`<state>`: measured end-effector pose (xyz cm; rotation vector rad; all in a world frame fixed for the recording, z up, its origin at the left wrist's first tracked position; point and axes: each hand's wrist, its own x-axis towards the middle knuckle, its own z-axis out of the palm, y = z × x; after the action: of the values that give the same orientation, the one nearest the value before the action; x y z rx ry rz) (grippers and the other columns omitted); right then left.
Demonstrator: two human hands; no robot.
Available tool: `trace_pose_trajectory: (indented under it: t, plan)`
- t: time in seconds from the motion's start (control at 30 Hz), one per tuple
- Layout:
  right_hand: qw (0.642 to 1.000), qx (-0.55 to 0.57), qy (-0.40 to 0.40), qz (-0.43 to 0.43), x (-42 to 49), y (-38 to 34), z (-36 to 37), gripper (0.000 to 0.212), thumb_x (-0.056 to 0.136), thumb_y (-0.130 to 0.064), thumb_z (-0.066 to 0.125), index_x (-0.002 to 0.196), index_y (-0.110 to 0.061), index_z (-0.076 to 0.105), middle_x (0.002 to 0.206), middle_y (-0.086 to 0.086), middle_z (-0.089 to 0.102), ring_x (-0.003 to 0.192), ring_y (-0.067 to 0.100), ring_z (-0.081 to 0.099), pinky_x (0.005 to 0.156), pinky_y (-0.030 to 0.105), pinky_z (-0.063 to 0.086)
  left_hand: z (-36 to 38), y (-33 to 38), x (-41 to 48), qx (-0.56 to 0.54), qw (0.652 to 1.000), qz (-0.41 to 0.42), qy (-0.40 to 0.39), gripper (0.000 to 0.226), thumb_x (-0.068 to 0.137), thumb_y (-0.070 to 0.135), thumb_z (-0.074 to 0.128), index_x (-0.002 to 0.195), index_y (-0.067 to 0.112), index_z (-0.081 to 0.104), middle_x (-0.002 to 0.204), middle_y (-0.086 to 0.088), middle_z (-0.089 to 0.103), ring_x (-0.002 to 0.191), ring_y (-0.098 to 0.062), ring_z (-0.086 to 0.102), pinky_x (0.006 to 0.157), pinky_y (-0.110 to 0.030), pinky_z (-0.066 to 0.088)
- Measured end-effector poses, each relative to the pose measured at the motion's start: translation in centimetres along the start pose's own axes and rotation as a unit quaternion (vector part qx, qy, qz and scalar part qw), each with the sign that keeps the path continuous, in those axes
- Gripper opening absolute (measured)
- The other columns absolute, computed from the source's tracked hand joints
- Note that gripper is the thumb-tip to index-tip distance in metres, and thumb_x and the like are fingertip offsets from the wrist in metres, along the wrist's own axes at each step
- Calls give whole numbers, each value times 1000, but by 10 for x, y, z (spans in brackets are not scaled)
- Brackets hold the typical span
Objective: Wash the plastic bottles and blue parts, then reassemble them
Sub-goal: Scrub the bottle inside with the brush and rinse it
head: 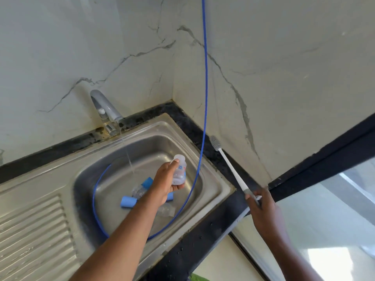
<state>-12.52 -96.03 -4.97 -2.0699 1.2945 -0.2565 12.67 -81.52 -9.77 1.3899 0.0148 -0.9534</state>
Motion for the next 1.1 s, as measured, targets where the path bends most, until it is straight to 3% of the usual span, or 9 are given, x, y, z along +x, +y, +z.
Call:
trace_pose_trajectory:
  t: [0.27,0.47,0.63,0.77,0.9,1.0,1.1]
  plan:
    - [999,19,16,-29,-25,-16,11,17,99,-45,56,104,-30,52,78,-5,66,68,13,62,60,40,56,44,-10,1,19,999,4,-43,24,103,40,55,110,18,64,104,-13,65,82,-25,65,62,-37,59]
    - [997,51,-14,-63,-28,-40,22,16,99,-44,58,103,-30,52,66,-7,61,56,4,54,52,25,41,36,0,0,-13,999,33,-28,28,101,38,57,109,13,64,98,-15,64,75,-26,63,60,-37,57]
    - [988,86,-70,-110,-23,-63,36,15,97,-48,58,99,-34,53,62,-3,59,52,6,50,54,26,42,3,11,-3,-64,997,36,26,40,101,41,58,116,4,62,99,-17,64,86,-33,63,56,-33,58]
    - [975,95,-131,-151,-16,-79,52,23,96,-55,54,99,-33,58,65,-1,62,56,13,54,59,35,48,-36,22,-14,-87,993,58,58,42,102,41,55,119,4,63,99,-16,63,88,-33,61,57,-32,58]
    - [951,80,-223,-196,-6,-85,66,17,100,-47,53,108,-37,65,75,-6,65,66,13,60,68,39,52,-81,26,-35,-123,982,59,131,45,100,43,57,125,6,63,109,-22,64,85,-30,63,62,-35,59]
    - [934,51,-285,-211,3,-88,78,5,99,-35,59,104,-34,58,72,0,62,63,20,59,64,46,52,-110,28,-56,-154,968,64,189,47,100,42,55,128,5,62,114,-25,63,86,-29,63,60,-35,59]
    - [911,29,-342,-229,9,-98,87,24,93,-16,62,103,-33,50,73,9,58,58,17,50,59,47,48,-130,34,-75,-198,949,87,228,40,103,37,47,124,6,61,110,-22,61,82,-27,62,60,-37,60]
